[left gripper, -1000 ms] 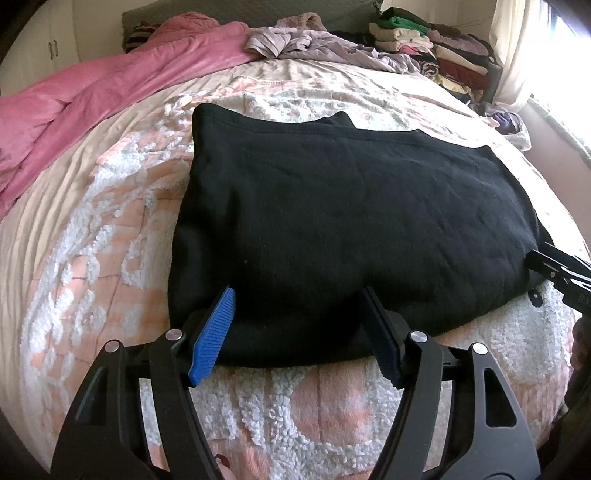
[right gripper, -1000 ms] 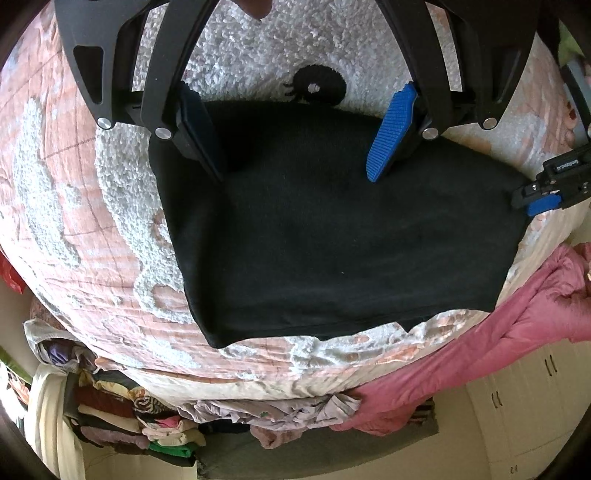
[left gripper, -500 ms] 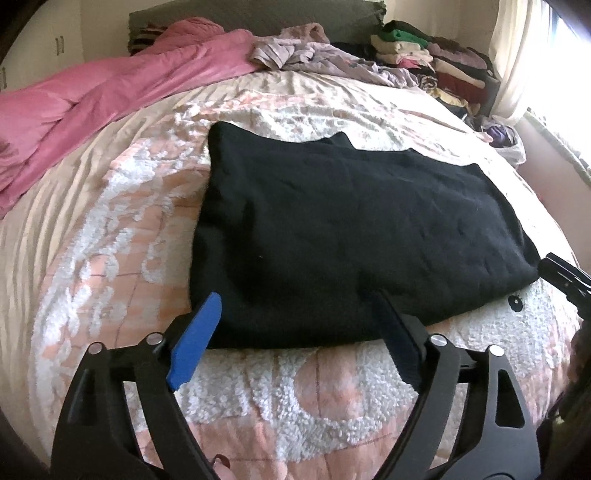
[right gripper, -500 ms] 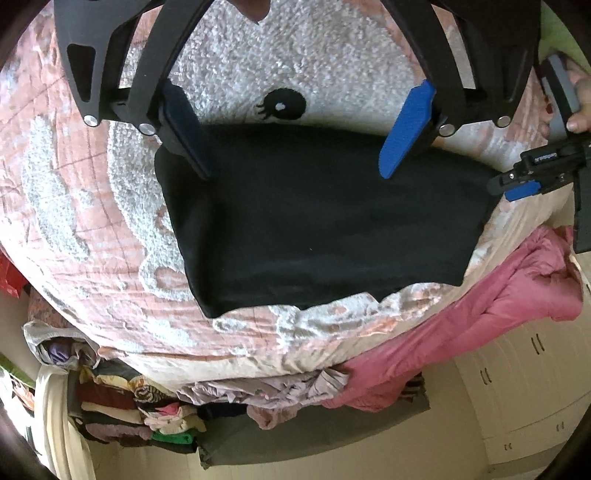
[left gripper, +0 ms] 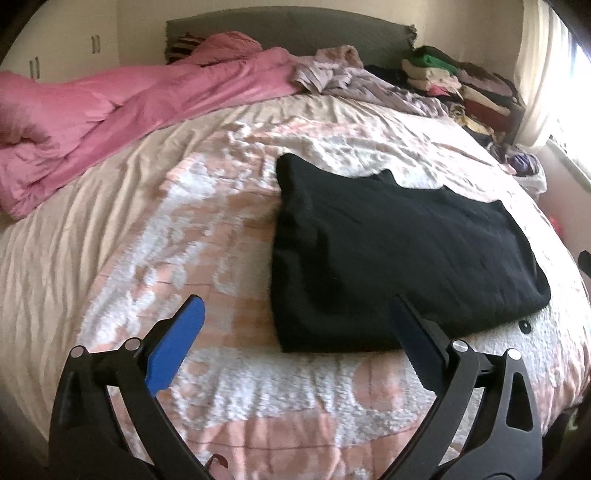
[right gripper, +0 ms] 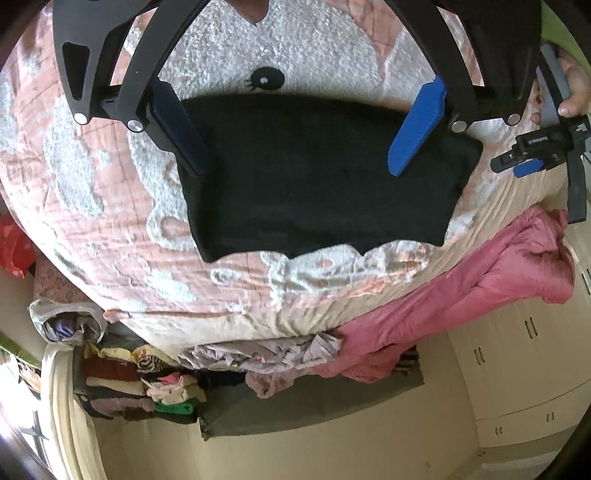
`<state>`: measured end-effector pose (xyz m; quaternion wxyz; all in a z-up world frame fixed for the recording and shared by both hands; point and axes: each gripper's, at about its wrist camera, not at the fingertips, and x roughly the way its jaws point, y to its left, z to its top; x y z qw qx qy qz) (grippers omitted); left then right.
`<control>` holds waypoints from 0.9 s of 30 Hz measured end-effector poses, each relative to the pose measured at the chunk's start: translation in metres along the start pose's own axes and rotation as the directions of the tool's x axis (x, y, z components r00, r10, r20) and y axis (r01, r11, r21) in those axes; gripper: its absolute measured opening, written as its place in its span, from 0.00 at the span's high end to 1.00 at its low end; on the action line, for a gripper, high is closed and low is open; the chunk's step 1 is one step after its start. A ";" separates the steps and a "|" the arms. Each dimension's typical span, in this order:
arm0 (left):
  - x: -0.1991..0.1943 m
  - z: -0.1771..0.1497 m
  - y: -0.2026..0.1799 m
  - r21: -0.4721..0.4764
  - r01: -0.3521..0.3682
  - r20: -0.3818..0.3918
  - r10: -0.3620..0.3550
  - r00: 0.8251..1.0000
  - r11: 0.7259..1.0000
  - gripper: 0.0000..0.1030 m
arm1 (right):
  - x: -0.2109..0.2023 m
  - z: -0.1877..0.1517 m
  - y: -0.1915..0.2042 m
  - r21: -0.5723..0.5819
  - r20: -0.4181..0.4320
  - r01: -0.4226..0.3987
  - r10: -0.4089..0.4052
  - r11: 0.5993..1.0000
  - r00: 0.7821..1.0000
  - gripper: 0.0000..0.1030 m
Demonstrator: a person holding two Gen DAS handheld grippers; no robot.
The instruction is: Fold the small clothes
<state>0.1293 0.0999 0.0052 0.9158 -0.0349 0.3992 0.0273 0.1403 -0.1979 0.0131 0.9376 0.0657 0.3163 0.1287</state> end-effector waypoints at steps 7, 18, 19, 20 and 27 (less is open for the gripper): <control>-0.006 0.003 0.014 -0.020 -0.025 0.013 0.025 1.000 0.999 0.09 | -0.005 0.020 0.015 -0.017 0.030 -0.017 0.018 1.000 0.999 0.04; -0.001 0.013 0.030 -0.031 -0.068 0.021 0.068 0.997 0.997 0.09 | 0.005 0.055 0.069 -0.125 0.048 -0.085 0.091 0.989 0.995 0.04; 0.000 0.015 0.031 -0.035 -0.071 0.020 0.071 0.997 0.997 0.09 | 0.006 0.056 0.072 -0.132 0.045 -0.090 0.097 0.987 0.994 0.04; 0.002 0.017 0.033 -0.037 -0.072 0.015 0.073 0.997 0.997 0.09 | 0.010 0.056 0.078 -0.140 0.041 -0.098 0.105 0.985 0.994 0.04; 0.012 0.029 0.041 -0.041 -0.088 0.015 0.088 0.996 0.995 0.09 | 0.035 0.047 0.115 -0.205 -0.013 -0.144 0.144 0.968 0.989 0.04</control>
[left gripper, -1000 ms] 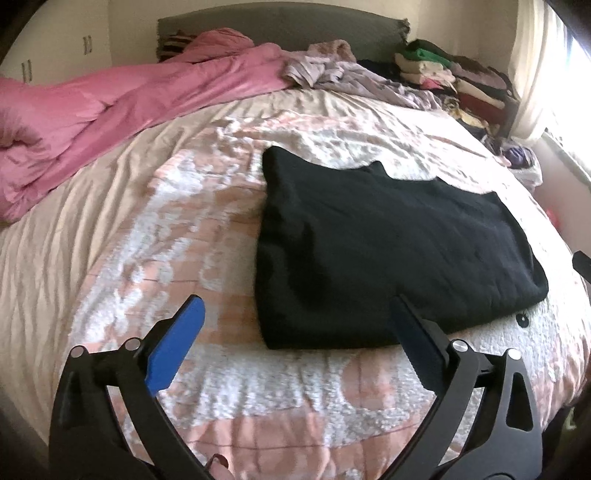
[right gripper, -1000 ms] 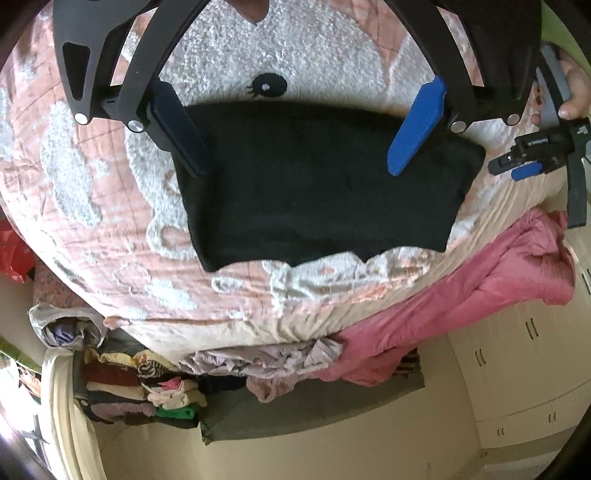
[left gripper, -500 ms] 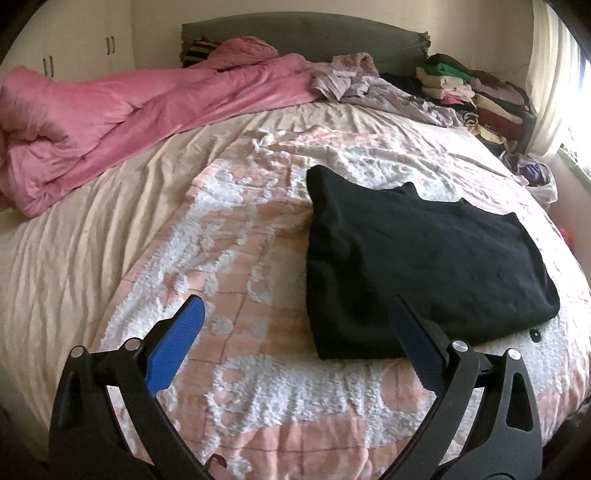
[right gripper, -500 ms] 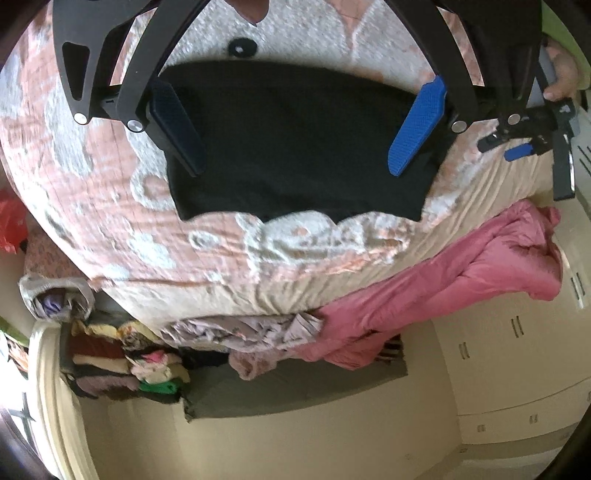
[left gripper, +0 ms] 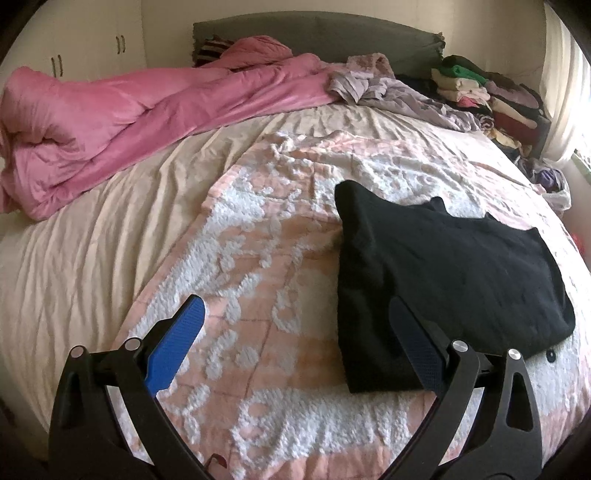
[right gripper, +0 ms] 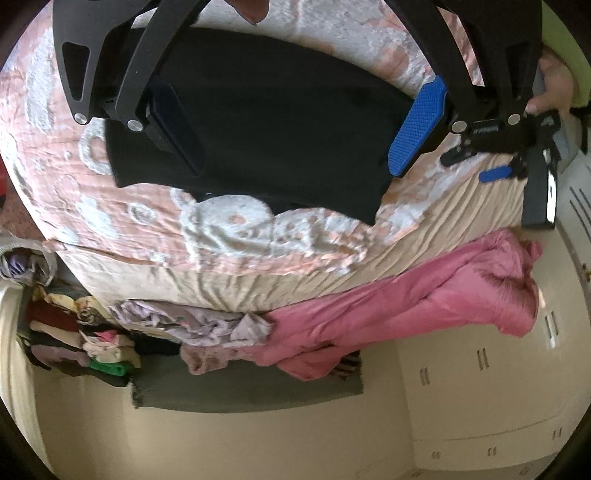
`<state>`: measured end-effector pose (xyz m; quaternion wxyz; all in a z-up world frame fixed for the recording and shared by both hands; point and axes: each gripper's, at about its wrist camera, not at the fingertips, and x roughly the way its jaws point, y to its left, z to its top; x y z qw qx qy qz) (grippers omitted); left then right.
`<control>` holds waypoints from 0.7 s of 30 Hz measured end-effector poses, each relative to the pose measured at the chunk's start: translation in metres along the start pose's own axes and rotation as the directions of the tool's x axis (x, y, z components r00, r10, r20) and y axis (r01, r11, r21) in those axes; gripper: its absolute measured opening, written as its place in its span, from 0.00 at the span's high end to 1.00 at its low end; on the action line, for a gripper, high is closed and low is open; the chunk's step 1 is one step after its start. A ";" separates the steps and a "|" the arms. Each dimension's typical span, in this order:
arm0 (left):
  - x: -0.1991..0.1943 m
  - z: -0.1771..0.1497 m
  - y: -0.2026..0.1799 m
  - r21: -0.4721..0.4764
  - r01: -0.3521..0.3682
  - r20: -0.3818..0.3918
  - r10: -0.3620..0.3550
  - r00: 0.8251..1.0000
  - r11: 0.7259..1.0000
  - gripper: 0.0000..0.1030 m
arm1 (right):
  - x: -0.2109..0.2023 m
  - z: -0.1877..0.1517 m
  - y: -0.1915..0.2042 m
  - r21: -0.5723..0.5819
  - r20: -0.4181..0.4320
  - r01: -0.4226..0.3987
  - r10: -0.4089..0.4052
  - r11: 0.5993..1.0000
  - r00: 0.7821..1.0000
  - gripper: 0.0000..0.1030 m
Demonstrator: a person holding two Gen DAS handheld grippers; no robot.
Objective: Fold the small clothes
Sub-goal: 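Grasp the folded sweatshirt edge with the right gripper and lift it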
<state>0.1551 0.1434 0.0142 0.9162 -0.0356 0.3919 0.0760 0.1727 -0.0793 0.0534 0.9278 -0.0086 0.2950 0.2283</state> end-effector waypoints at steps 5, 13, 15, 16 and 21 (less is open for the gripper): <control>0.007 0.009 0.006 -0.006 -0.007 0.005 0.007 1.000 1.000 0.09 | 0.019 -0.014 0.023 -0.042 -0.038 -0.028 0.027 0.999 0.999 0.04; 0.022 0.018 0.014 -0.022 -0.013 -0.006 0.013 1.000 1.000 0.09 | 0.057 -0.051 0.052 -0.110 -0.136 -0.065 0.050 0.992 0.989 0.04; 0.027 0.020 0.015 -0.026 -0.012 -0.011 0.012 1.000 1.000 0.09 | 0.065 -0.059 0.059 -0.144 -0.153 -0.067 0.044 0.987 0.987 0.04; 0.029 0.021 0.016 -0.030 -0.007 -0.015 0.007 1.000 1.000 0.09 | 0.069 -0.063 0.064 -0.164 -0.161 -0.066 0.039 0.984 0.986 0.04; 0.046 0.025 0.014 -0.042 0.015 -0.046 -0.017 0.999 0.999 0.09 | 0.089 -0.086 0.080 -0.229 -0.215 -0.063 0.012 0.972 0.976 0.04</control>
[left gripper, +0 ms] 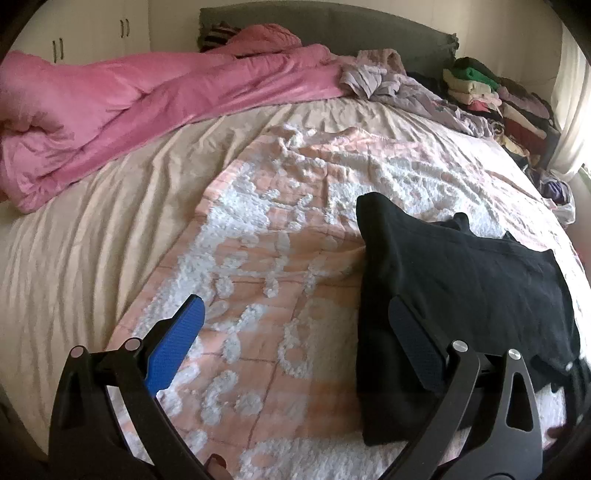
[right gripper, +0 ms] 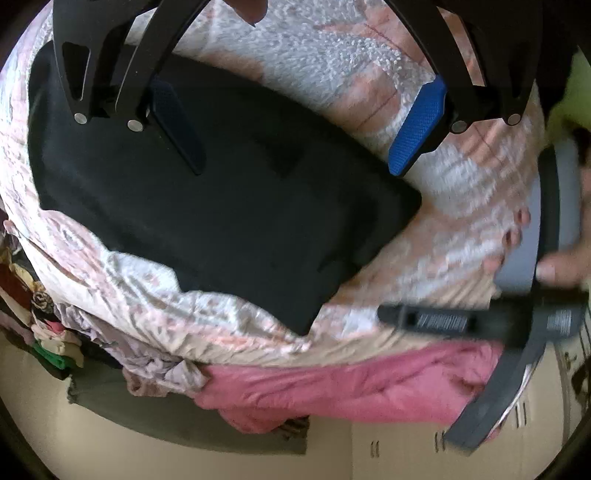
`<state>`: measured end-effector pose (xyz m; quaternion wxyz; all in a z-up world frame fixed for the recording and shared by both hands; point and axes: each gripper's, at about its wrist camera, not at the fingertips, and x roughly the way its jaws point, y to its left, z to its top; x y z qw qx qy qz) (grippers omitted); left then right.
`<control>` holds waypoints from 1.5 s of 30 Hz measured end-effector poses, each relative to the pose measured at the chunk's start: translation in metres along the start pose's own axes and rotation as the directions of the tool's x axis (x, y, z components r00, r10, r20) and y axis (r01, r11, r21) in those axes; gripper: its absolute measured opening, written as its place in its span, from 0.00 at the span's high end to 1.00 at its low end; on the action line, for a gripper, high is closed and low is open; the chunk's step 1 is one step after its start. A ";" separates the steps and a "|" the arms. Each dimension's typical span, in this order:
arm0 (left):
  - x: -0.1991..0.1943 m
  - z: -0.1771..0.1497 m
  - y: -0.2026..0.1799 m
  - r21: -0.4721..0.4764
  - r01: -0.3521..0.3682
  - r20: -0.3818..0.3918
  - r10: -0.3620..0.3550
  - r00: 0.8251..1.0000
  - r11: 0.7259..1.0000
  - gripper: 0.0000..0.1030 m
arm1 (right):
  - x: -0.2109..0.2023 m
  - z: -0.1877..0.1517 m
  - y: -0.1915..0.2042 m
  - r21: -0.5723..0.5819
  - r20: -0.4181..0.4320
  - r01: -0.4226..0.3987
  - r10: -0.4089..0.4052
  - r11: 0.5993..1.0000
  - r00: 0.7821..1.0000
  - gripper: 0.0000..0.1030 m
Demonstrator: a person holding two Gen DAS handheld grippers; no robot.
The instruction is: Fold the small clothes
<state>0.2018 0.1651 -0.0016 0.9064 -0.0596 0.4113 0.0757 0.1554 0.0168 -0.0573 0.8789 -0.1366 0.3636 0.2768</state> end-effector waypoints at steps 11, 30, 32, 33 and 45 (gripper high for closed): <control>0.027 0.004 -0.008 -0.027 0.062 -0.059 -0.063 0.996 0.998 0.09 | 0.025 -0.014 0.015 -0.073 -0.038 0.059 -0.062 0.996 0.997 0.04; 0.057 0.011 -0.017 -0.066 0.092 -0.117 -0.100 0.988 0.994 0.09 | 0.063 -0.001 0.022 -0.239 -0.005 0.258 -0.266 0.936 0.964 0.04; 0.056 0.011 -0.016 -0.064 0.093 -0.116 -0.100 0.988 0.994 0.09 | 0.062 0.001 0.020 -0.239 0.022 0.280 -0.283 0.930 0.959 0.06; 0.057 0.011 -0.016 -0.064 0.094 -0.116 -0.101 0.988 0.993 0.09 | 0.060 0.001 0.018 -0.234 0.029 0.282 -0.283 0.930 0.959 0.07; 0.056 0.012 -0.015 -0.067 0.101 -0.116 -0.108 0.987 0.993 0.09 | 0.034 -0.002 0.025 -0.197 0.090 0.197 -0.183 0.960 0.979 0.70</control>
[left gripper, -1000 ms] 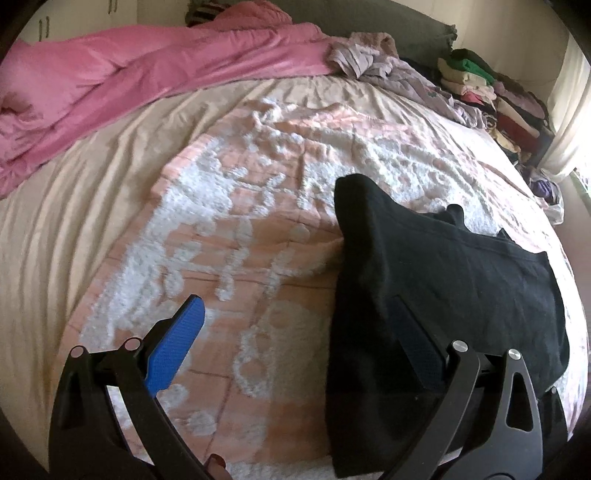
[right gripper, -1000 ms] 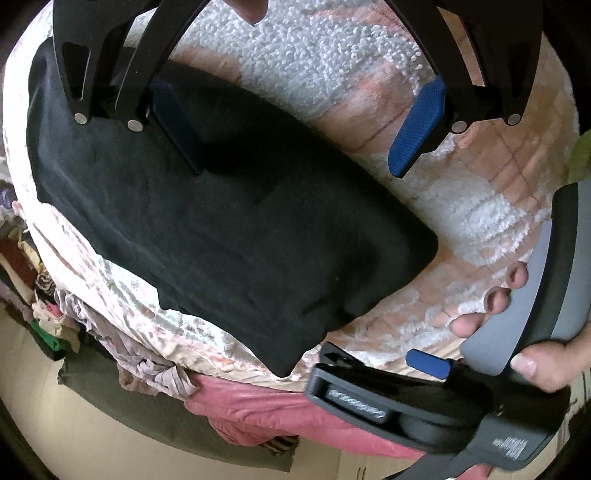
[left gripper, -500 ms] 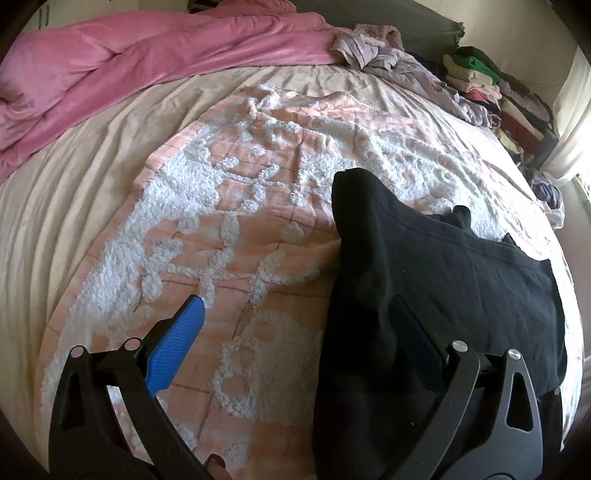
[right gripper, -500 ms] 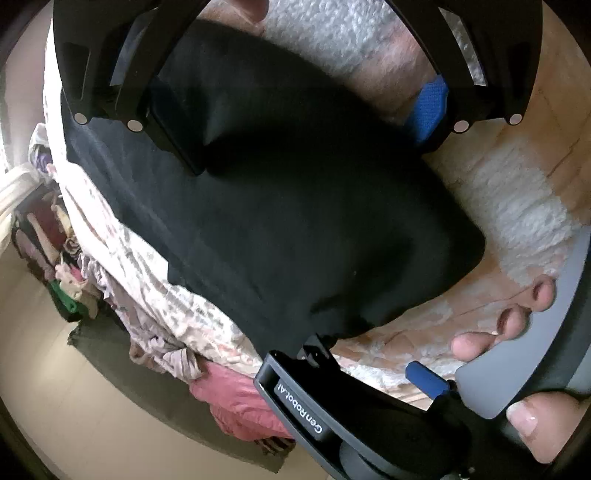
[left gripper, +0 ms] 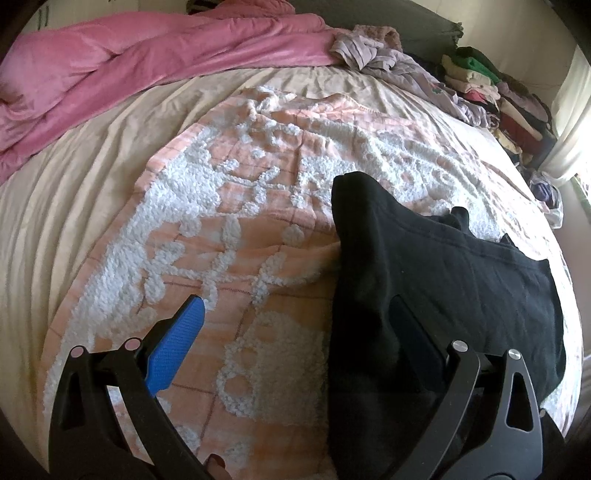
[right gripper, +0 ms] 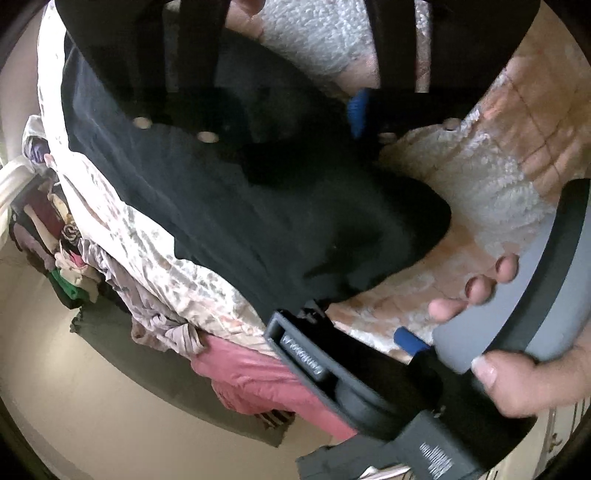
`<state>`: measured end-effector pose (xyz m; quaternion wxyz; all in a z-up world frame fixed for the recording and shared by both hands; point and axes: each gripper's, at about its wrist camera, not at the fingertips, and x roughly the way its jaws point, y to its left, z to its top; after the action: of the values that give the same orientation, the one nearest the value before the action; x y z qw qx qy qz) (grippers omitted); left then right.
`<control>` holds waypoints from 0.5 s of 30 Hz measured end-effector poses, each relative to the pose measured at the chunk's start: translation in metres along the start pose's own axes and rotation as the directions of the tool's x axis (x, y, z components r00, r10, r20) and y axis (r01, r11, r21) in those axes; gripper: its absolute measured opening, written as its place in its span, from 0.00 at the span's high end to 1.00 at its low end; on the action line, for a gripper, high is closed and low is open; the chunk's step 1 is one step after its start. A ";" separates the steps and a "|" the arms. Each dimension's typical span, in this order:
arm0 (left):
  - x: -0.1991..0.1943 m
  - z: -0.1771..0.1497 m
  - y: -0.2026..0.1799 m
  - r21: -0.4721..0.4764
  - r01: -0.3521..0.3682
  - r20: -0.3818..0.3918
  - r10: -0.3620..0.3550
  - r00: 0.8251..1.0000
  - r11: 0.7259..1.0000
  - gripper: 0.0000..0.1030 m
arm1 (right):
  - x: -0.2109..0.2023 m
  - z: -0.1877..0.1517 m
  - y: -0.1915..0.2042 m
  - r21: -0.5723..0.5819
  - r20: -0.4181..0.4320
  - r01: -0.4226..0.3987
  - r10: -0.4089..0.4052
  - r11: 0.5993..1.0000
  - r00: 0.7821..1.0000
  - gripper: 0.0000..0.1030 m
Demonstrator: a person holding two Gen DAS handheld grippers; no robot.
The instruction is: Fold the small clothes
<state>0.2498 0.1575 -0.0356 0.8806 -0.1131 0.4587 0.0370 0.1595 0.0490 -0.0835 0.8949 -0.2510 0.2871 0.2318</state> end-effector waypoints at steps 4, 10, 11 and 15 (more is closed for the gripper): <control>0.000 0.000 -0.001 -0.002 0.016 -0.009 -0.016 1.000 1.000 0.09 | -0.006 -0.001 -0.018 0.111 0.023 -0.082 0.080 0.990 0.997 0.79; 0.004 -0.001 -0.010 0.006 0.079 -0.043 -0.079 0.996 0.997 0.09 | -0.012 -0.006 -0.041 0.252 0.056 -0.189 0.180 0.949 0.982 0.83; 0.005 0.000 -0.012 0.003 0.097 -0.052 -0.096 0.994 0.995 0.09 | -0.013 -0.006 -0.043 0.261 0.061 -0.195 0.186 0.945 0.981 0.83; 0.012 -0.001 -0.020 0.000 0.149 -0.078 -0.148 0.986 0.989 0.09 | -0.016 -0.006 -0.043 0.268 0.063 -0.205 0.195 0.942 0.979 0.84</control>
<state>0.2589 0.1374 -0.0423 0.8626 -0.1460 0.4831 -0.0345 0.1700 0.0085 -0.0641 0.8978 -0.0908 0.3240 0.2841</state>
